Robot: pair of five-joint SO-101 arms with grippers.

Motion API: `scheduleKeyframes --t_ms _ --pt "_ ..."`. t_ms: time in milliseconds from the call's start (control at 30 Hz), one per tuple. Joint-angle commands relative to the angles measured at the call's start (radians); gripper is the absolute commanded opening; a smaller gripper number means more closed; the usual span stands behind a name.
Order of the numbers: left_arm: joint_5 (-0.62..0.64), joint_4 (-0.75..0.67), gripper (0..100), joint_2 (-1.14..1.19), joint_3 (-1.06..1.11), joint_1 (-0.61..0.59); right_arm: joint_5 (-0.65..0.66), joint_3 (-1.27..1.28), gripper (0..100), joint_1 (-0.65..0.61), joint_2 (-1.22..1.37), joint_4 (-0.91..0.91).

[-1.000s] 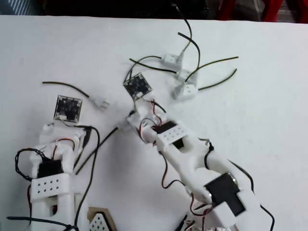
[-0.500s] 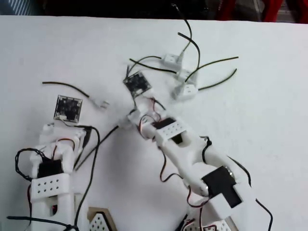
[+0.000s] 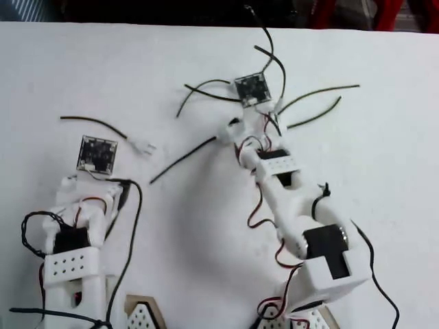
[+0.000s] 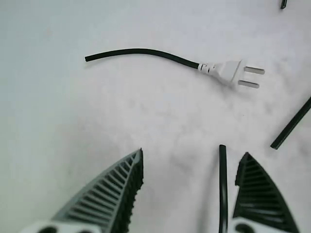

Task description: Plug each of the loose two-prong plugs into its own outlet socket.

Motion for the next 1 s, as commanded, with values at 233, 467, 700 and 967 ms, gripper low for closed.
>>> scheduleKeyframes --t_ms 233,467,700,967 --pt "0.015 -0.023 30 -0.024 -0.014 -0.042 -0.005 -0.037 20.4 -0.139 -0.300 0.403" --pt "0.112 0.133 31 -0.018 -0.190 -0.087 -0.110 0.055 20.4 -0.232 -0.407 0.476" --pt "0.118 0.396 31 -0.016 -0.445 -0.088 -0.109 0.137 20.4 -0.326 -0.438 0.476" --pt "0.140 0.512 31 -0.022 -0.511 -0.191 -0.106 0.135 20.5 -0.389 -0.404 0.392"
